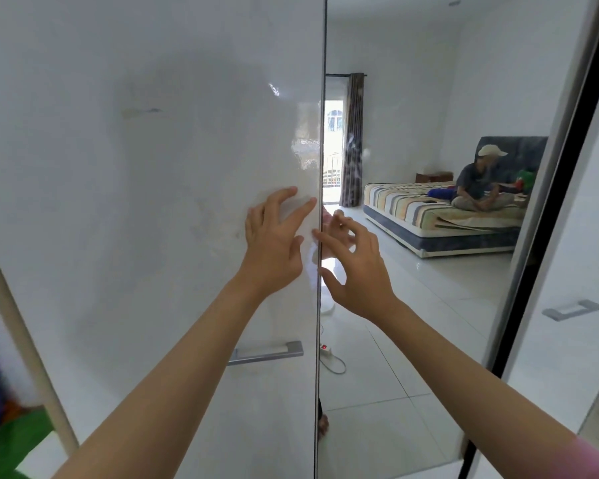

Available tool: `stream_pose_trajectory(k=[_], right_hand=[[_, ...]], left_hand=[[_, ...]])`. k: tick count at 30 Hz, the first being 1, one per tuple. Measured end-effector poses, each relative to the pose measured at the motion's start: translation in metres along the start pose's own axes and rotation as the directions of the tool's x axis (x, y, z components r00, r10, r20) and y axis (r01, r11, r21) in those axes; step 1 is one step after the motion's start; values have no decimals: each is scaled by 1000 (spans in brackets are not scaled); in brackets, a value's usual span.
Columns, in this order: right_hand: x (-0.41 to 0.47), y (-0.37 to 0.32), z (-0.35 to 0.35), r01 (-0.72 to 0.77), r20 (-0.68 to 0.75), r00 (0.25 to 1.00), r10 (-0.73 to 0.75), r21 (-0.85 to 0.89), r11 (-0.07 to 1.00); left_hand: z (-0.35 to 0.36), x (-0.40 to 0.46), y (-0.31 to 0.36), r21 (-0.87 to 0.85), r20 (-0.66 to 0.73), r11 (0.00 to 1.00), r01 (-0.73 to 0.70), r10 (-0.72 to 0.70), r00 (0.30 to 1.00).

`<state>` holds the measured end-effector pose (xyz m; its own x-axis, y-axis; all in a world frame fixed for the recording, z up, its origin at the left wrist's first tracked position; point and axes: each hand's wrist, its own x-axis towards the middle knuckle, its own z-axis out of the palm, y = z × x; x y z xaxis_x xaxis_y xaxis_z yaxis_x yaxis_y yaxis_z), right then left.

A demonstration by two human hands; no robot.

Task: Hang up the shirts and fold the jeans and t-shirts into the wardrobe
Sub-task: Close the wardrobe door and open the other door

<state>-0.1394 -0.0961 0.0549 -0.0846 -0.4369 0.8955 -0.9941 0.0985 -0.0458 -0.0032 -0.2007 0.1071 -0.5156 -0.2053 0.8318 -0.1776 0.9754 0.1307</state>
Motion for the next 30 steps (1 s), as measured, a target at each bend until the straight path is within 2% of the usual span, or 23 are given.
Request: stream_pose_trajectory(k=[3,7,11,15,20,25,30], right_hand=[[-2,1,-4,-18,21,1000,17,59,998],[-19,6,-14,-90,69,994,86,54,994],[-50,24,-34,-171,136,976,168,11,985],[-92,61,-70,-241,189,949,254,-88,967],[-141,133,-130,-342,173,913,369,-165,925],[-174,213,-182,-421,140,879,455,-218,880],[-200,287,-202,-461,127,862,491,-208,863]], left_hand=[[9,-8,4,-82,12,996,17,-16,1000],[21,-24,16,-231,-17,973,26,-31,999],[42,-42,45,-399,-36,906,141,-169,985],[82,-55,84,-507,76,840,193,-180,981],[151,-52,146,-593,266,758,272,-135,955],[226,-34,217,-633,325,718,289,-93,941],[292,-12,273,-656,409,670,346,-70,910]])
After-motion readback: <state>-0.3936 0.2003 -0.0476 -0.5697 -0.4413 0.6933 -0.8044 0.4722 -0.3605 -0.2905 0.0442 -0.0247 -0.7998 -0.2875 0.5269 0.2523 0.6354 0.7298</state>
